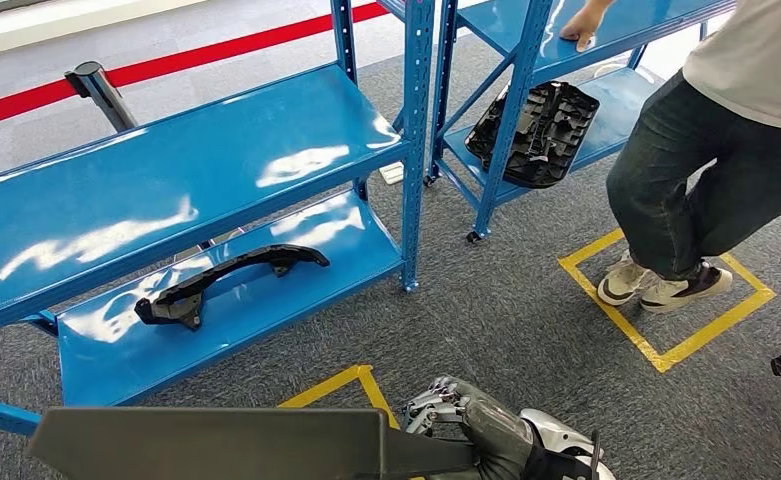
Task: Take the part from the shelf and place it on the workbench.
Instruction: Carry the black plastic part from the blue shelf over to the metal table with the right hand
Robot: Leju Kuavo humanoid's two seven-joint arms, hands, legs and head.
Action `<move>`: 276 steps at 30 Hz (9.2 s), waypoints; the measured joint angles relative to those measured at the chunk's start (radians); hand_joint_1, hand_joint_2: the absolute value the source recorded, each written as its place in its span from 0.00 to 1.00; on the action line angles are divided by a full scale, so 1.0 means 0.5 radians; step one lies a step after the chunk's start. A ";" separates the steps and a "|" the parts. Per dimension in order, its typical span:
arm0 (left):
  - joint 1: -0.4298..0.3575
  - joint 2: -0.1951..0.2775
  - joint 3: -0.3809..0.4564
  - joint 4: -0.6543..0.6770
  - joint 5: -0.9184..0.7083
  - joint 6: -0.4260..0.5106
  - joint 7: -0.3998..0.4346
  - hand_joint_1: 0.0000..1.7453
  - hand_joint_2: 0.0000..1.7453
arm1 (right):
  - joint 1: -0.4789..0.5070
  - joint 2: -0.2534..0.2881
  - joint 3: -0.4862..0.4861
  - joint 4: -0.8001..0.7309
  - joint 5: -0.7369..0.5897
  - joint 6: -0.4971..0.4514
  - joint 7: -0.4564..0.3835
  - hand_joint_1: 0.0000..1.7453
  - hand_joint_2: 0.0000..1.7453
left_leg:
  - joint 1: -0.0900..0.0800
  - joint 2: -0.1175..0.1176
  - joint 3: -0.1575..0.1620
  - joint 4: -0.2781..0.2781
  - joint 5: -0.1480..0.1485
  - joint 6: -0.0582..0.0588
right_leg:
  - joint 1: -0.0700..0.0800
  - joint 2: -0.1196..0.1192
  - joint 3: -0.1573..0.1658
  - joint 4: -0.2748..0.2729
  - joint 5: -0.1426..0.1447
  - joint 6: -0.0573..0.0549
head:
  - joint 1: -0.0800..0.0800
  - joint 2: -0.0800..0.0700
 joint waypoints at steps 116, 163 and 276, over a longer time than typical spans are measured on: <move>-0.028 -0.119 0.000 0.016 -0.007 0.015 0.104 0.00 1.00 | -0.268 -0.104 -0.011 0.105 0.263 -0.196 0.383 1.00 1.00 | -0.025 0.145 0.218 -0.548 0.260 0.050 | 0.001 -0.090 -0.044 0.023 0.007 0.063 | 0.002 0.000; -0.007 -0.112 0.000 0.016 -0.036 0.019 0.132 0.00 1.00 | -0.080 -0.007 0.090 -0.059 0.238 -0.209 0.315 1.00 1.00 | -0.006 -0.136 0.184 -0.508 0.268 0.061 | -0.024 0.167 -0.012 0.024 -0.014 0.073 | 0.001 0.000; -0.021 -0.109 0.043 0.019 0.028 -0.043 0.251 0.00 1.00 | -0.034 -0.159 0.032 -0.242 0.314 -0.278 0.335 1.00 1.00 | -0.007 -0.001 0.052 -0.057 -0.026 0.026 | 0.001 -0.026 -0.027 0.014 0.011 -0.002 | 0.010 0.000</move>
